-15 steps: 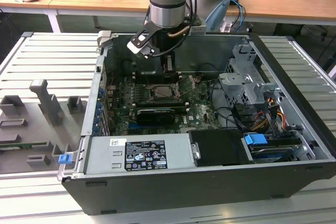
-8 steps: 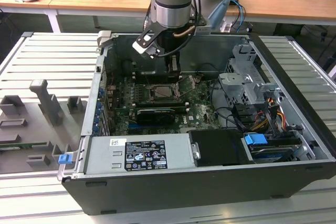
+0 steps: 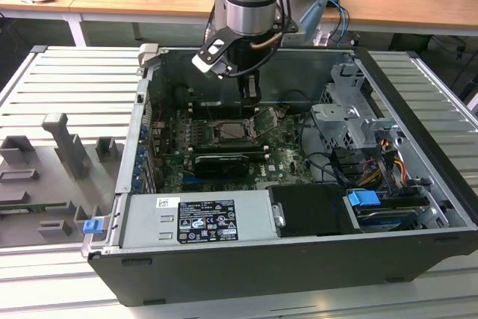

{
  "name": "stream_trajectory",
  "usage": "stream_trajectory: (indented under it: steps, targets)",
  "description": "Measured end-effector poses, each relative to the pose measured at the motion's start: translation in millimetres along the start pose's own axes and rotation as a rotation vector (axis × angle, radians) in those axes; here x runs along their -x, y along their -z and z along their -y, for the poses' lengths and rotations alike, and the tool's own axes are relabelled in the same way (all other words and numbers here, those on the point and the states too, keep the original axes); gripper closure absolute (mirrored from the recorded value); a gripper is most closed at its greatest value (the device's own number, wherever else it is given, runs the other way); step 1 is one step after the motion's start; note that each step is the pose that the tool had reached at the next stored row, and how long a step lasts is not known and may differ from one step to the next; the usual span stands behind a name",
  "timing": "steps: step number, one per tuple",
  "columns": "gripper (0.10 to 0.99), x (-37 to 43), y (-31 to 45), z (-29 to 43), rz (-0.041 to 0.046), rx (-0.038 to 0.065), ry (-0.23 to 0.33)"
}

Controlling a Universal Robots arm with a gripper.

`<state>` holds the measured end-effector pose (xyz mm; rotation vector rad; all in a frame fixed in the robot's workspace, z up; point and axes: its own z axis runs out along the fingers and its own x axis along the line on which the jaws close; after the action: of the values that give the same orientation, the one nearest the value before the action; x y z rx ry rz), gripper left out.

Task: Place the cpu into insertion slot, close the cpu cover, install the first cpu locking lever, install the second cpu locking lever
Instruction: 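Close the cpu cover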

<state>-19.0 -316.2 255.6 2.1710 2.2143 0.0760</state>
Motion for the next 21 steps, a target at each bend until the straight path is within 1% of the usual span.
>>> stream_trajectory:
  steps: [1, 4, 7, 12, 17, 21]
  targets:
    - [0.98, -0.1, 1.6, -0.1, 0.0, 0.0, 0.0]
    - [0.98, -0.2, 2.3, -2.4, 0.0, 0.0, 0.0]
    - [0.98, -0.1, 2.3, -4.8, 0.0, 0.0, 0.0]
    - [0.98, -0.1, 1.8, -11.7, 0.0, 0.0, 0.0]
    - [0.98, -0.2, 1.7, -13.9, 0.0, 0.0, 0.0]
    - [0.98, -0.1, 1.4, -17.8, -0.0001, 0.0, 0.0]
